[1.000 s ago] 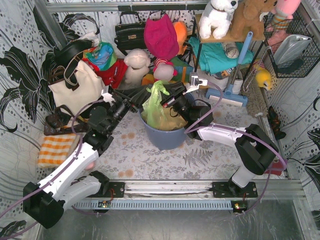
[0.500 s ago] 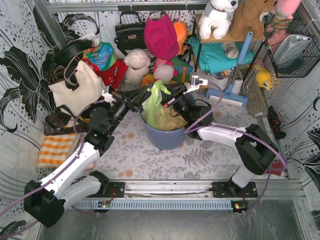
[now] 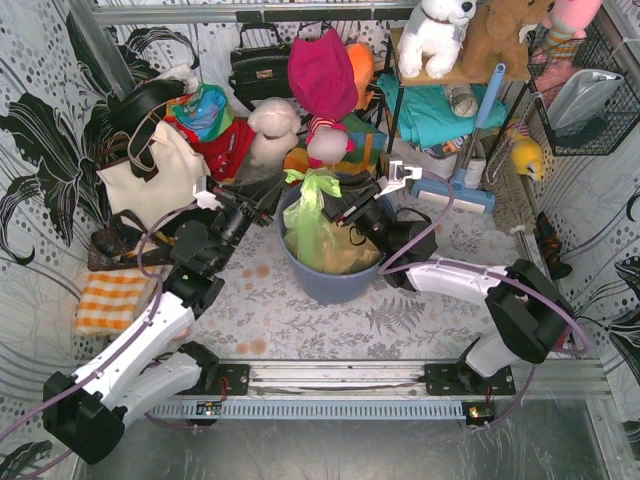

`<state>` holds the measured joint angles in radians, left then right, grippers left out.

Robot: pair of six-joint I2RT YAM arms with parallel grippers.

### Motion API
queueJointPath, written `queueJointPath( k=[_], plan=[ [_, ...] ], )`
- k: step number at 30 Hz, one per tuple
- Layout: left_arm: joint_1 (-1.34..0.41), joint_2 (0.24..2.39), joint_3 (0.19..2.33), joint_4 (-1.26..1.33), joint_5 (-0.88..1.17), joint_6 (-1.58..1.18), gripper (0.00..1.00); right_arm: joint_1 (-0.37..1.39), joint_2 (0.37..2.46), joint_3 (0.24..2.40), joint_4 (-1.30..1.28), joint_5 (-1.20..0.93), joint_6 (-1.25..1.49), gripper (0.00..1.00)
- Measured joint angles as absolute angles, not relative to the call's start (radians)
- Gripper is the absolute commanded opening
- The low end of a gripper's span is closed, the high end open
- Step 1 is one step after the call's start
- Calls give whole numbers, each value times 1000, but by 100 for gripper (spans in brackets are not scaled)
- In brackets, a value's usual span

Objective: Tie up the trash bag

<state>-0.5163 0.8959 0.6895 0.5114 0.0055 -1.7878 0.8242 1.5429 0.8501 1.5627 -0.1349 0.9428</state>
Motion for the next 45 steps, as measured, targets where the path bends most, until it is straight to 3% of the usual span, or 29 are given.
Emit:
queueJointPath(
  k=[7, 12, 17, 24, 28, 32, 38, 45],
  plan=[
    [-516, 895, 722, 489, -27, -1732, 0, 824, 1419, 787, 1386, -135, 942, 44],
    [-516, 905, 746, 483, -30, -1703, 0, 824, 1266, 788, 1122, -134, 910, 43],
    [-516, 909, 752, 468, -35, -1683, 0, 824, 1159, 903, 779, -130, 826, 39],
    [-516, 919, 770, 445, -38, -1655, 0, 824, 1077, 1038, 446, -148, 566, 48],
    [-516, 929, 795, 443, -34, -1632, 0, 824, 1054, 1040, 403, -208, 315, 57],
    [-516, 932, 810, 437, -30, -1594, 0, 824, 1078, 1066, 372, -276, 72, 58],
    [-514, 938, 838, 406, -14, -1547, 0, 824, 1128, 1088, 416, -366, -158, 51],
    [-514, 953, 847, 396, 5, -1530, 0, 824, 1179, 1124, 487, -429, -243, 40]
  ],
)
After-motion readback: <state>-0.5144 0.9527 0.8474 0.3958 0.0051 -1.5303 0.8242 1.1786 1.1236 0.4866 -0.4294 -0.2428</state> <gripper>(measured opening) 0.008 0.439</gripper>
